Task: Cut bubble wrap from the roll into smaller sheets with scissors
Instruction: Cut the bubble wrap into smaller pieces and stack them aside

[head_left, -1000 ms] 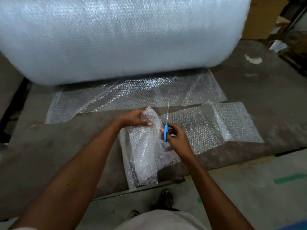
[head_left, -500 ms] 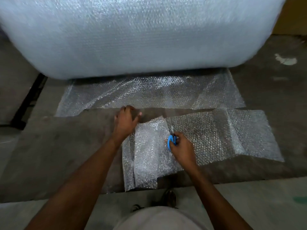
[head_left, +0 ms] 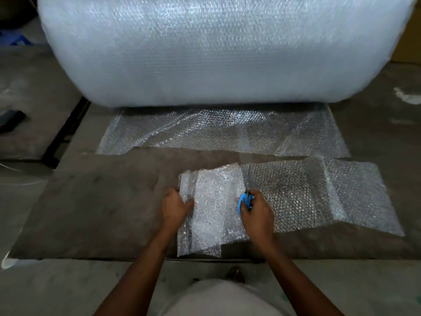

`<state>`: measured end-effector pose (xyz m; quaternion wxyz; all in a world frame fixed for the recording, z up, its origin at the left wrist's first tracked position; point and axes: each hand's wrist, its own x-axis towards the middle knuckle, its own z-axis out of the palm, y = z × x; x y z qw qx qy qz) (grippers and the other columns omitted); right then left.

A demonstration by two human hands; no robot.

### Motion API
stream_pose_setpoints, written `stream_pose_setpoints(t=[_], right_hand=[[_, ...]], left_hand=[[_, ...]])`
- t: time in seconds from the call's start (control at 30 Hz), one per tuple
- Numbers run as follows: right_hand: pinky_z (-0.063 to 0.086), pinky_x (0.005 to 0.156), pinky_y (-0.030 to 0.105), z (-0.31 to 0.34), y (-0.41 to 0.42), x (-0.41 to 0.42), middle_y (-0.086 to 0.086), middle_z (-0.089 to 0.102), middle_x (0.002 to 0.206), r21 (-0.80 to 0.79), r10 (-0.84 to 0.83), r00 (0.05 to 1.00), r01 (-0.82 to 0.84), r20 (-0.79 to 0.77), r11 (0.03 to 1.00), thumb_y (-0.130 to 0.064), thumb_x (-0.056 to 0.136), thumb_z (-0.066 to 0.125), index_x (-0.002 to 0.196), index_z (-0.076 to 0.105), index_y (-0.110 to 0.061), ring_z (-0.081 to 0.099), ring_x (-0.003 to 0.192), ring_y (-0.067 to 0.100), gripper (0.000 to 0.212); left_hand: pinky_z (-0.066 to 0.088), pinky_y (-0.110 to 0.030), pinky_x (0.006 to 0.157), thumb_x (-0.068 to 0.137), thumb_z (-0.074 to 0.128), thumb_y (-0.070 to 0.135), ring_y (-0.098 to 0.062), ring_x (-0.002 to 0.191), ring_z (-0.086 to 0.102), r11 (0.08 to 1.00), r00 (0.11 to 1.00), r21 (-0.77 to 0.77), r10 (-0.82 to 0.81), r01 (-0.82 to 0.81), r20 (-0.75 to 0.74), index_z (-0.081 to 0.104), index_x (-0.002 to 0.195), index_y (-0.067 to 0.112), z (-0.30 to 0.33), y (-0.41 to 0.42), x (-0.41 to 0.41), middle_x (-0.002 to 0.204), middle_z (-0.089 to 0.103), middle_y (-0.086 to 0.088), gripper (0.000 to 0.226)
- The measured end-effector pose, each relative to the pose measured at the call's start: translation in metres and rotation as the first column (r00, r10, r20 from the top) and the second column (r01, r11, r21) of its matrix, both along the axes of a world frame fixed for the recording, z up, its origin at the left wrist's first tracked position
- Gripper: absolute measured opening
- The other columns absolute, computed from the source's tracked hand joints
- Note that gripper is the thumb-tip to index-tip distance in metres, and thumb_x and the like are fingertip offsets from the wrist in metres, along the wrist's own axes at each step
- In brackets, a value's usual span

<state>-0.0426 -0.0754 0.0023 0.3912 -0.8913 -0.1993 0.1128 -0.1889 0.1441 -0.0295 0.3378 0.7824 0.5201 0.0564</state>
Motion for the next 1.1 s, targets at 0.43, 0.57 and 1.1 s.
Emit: stream_pose_setpoints(t=[0.43, 0.57, 1.1], right_hand=[[0.047, 0.077, 0.023, 0.014, 0.007, -0.004, 0.009, 0.078, 0.109, 0.06, -0.162, 0.981, 0.169, -0.108, 0.984, -0.011, 0.088, 0.084, 0.129, 0.07, -0.014, 0.075, 0.097, 0.028, 0.043], [0.039, 0.062, 0.004, 0.019, 0.002, -0.004, 0.006, 0.078, 0.109, 0.136, -0.222, 0.963, 0.244, -0.155, 0.96, -0.01, 0.088, 0.085, 0.13, 0.071, -0.013, 0.072, 0.093, 0.02, 0.045], [0.059, 0.05, 0.038, 0.018, -0.005, 0.0, 0.009, 0.077, 0.107, 0.314, -0.219, 0.91, 0.336, -0.352, 0.888, 0.003, 0.085, 0.081, 0.131, 0.07, -0.023, 0.077, 0.082, 0.029, 0.054]], left_hand=[[0.038, -0.031, 0.06, 0.107, 0.063, 0.025, -0.022, 0.061, 0.062, 0.989, 0.97, -0.142, 0.066, -0.032, 0.236, 0.067, 0.084, 0.009, 0.015, 0.011, -0.014, 0.07, 0.067, -0.006, 0.029], [0.052, -0.04, 0.063, 0.102, 0.061, 0.043, -0.027, 0.065, 0.064, 0.964, 0.928, -0.264, 0.116, -0.02, 0.354, 0.071, 0.096, 0.016, -0.002, 0.018, -0.013, 0.075, 0.071, 0.001, 0.03], [0.045, -0.049, 0.099, 0.083, 0.079, 0.016, -0.038, 0.115, 0.056, 0.928, 0.998, 0.372, -0.047, 0.024, 0.053, 0.042, 0.14, 0.008, 0.016, 0.001, -0.027, 0.135, 0.05, -0.022, 0.069]])
